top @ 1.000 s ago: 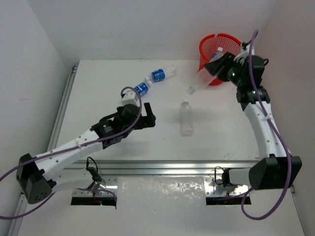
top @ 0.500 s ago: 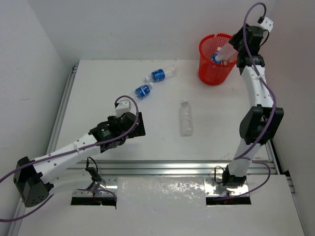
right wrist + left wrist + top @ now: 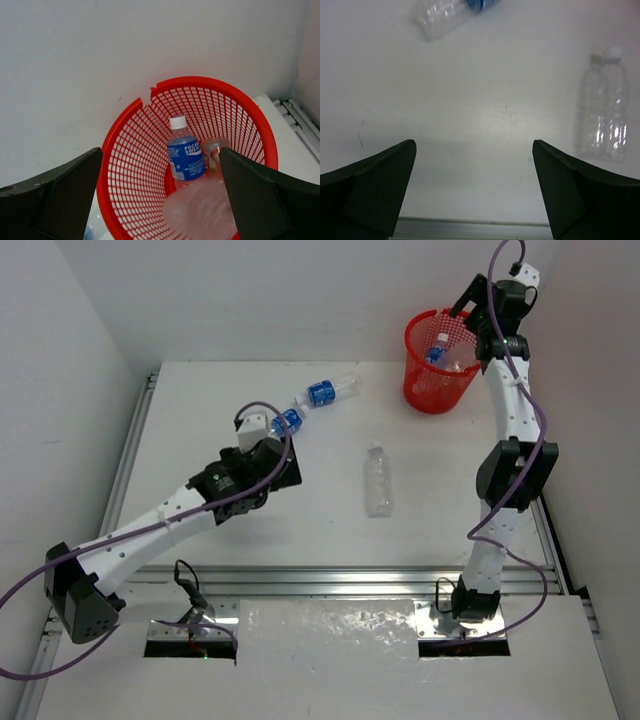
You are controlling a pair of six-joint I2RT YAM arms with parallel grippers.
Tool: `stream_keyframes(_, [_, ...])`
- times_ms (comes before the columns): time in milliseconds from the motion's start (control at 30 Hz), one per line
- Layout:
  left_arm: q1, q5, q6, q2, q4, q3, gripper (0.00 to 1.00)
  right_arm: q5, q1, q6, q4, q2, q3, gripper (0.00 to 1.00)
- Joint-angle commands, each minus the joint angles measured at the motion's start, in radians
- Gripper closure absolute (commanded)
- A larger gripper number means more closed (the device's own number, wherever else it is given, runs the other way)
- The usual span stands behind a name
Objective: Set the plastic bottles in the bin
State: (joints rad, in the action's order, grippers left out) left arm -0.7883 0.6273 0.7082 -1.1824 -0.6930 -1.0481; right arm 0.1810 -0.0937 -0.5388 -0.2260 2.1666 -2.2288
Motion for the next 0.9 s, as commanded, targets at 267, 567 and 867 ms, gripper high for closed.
stream_keyframes(267, [0.299,-0.115,-0.433,-0.185,0.256,-0.245,0.00,-0.320,0.052,-0.067,-0.245,-0.462,0.315,0.01])
stream_keyframes(567, [0.491,-0.564,-0.813,-0.569,0.251,-0.497,0.01,-0.699,0.250,-0.075,0.071,-0.999,1.264,0.01])
stream_keyframes(867, [0.494,-0.550,-0.909,-0.884,0.219,-0.674,0.00,-0.796,0.273,-0.027,0.057,-1.130,1.456,0.01])
